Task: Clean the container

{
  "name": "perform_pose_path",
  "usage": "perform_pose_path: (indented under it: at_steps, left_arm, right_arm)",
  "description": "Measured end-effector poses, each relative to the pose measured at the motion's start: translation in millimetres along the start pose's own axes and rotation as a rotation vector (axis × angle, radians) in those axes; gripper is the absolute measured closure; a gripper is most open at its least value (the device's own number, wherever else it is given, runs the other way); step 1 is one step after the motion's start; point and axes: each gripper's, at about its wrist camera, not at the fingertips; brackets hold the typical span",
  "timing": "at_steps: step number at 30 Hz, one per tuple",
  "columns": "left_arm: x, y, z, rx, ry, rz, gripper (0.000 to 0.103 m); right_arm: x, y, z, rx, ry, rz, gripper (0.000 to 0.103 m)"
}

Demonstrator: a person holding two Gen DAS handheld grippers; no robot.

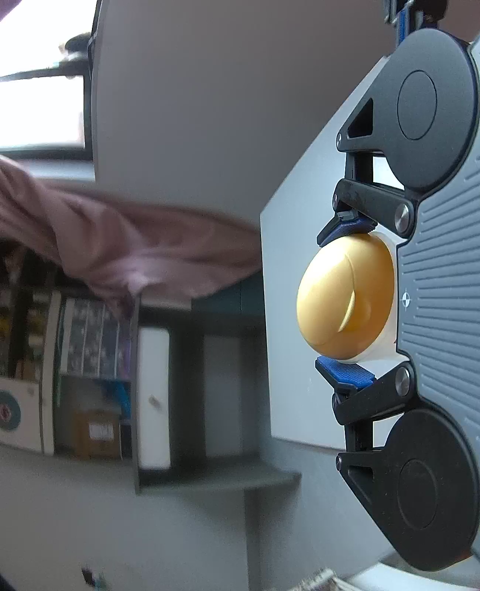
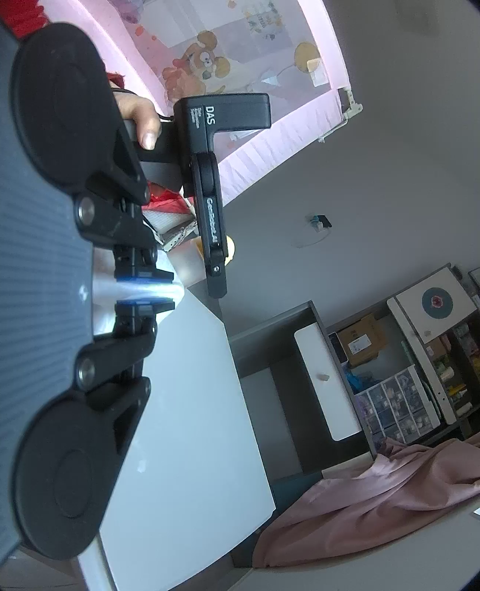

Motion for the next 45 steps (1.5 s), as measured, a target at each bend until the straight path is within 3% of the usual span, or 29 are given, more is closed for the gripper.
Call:
perform_pose_path:
  at_steps: [7,15,24,27,33,37,41,45]
  left_arm:
    - [15,-4,5,0.114,0.044,0.064,0.039]
    - [21,-7,10,0.165,0.067,0.079,0.039]
    - [21,-10,7,0.194,0.109,0.14,0.039]
    - [18,-16,4,0.203,0.093,0.088,0.039]
    - [17,-9,5,0.143,0.074,0.034,0.035]
    - [17,-2,10,0.071,0.03,-0.013,0.006]
    - [16,6,18,-0.046,-0.035,-0.097,0.001]
    - [13,14,17,-0.105,-0.079,-0.181,0.001]
  right_arm:
    - [-9,5,-15,0.026,0.017,0.024,0.095]
    - [-24,14,-41,0.062,0.048,0.072,0.095]
    - [-30,23,-57,0.035,0.051,0.126,0.095]
    - [-29,23,-53,0.034,0.054,0.126,0.095]
    - [-27,20,-47,0.038,0.048,0.111,0.095]
    - [-28,21,-46,0.037,0.047,0.111,0.096]
    - [-28,23,-45,0.042,0.049,0.115,0.096]
    - [-27,25,-44,0.04,0.05,0.124,0.096]
Point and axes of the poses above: each gripper's, at about its wrist camera, not at the fingertips, and z roughly against the way its jaws point, y to its left, x to its top, and after that the axes turned 15 degrees about x, right-handed
